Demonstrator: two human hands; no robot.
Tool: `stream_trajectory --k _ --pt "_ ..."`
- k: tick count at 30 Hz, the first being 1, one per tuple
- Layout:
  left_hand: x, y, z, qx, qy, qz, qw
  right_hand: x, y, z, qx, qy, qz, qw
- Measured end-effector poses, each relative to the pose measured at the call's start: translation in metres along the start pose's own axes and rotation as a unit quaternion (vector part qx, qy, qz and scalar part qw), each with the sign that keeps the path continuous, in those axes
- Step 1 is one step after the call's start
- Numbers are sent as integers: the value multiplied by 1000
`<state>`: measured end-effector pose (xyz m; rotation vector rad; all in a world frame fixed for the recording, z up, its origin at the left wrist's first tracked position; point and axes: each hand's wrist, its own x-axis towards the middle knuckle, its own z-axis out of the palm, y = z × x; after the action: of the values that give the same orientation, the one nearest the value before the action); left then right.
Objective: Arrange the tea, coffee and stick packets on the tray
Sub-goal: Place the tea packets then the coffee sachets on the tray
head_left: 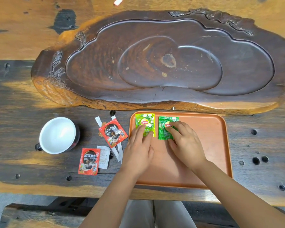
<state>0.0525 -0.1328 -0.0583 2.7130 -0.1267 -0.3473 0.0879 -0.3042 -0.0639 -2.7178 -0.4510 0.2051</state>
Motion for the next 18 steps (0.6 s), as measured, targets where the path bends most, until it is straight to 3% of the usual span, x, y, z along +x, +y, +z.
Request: stream_trajectory --k 10,18 --pt "4 1 -2 -9 -11 -16 1000 10 4 -4 -14 -9 -10 1000" --pt "1 4 -9 -20 24 -6 1000 9 2 -5 3 9 -8 1000"
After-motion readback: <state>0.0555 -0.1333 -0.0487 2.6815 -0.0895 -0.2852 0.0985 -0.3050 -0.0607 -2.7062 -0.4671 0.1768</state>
